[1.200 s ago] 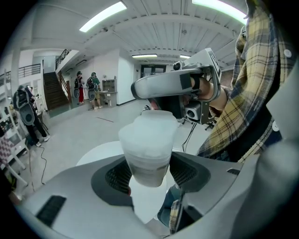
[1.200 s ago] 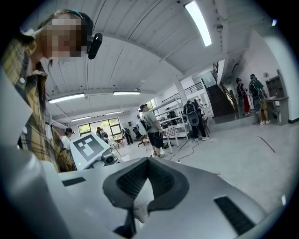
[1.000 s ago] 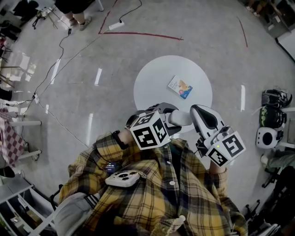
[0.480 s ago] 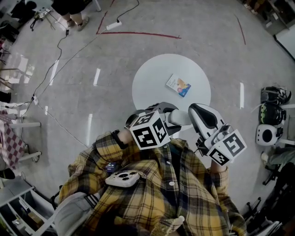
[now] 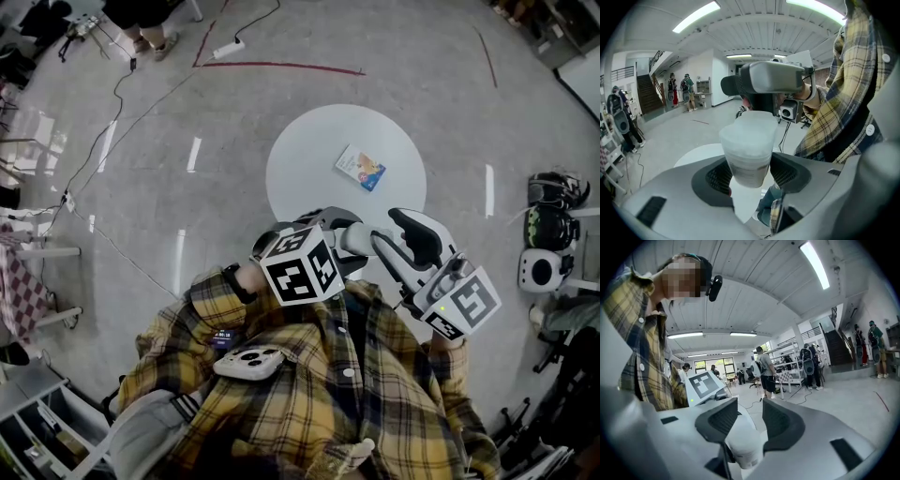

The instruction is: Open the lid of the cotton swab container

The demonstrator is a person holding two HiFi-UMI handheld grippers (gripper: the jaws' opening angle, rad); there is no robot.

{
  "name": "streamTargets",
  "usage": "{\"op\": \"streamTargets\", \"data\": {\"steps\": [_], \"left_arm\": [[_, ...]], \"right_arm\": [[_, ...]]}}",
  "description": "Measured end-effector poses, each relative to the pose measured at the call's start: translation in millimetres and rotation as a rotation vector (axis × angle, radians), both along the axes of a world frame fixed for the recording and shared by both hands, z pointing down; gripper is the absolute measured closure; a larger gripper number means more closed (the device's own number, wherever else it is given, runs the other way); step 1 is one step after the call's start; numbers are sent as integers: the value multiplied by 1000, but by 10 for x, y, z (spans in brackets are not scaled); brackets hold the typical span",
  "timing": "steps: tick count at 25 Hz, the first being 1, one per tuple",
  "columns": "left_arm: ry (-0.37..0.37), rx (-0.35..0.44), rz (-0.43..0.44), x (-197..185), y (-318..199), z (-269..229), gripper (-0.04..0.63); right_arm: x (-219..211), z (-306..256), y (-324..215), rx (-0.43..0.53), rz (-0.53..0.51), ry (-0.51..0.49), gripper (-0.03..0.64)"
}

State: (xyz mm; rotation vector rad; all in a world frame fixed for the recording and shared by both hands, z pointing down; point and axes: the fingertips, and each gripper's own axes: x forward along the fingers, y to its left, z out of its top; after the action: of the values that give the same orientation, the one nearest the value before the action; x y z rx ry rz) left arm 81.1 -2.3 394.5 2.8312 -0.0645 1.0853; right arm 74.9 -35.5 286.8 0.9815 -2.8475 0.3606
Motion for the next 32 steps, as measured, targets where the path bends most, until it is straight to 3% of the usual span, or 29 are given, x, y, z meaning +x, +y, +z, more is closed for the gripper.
{"op": "streamTargets", "data": {"steps": [3, 10, 14, 21, 32], "left_arm": [[0, 4, 5, -4, 40, -35, 334], [3, 4, 30, -9, 169, -85, 335], [15, -8, 52, 11, 263, -152, 335], [17, 1, 85, 16, 376, -188, 336], [35, -11, 125, -15, 532, -243, 336]], "right_arm": [[-24, -58, 91, 47, -42, 14, 433], [-119, 16, 314, 38, -183, 59, 336], [-170, 41, 418, 52, -226, 71, 334], [-264, 211, 589, -4, -278, 61, 336], [-362, 232, 680, 22, -281, 61, 379]]}}
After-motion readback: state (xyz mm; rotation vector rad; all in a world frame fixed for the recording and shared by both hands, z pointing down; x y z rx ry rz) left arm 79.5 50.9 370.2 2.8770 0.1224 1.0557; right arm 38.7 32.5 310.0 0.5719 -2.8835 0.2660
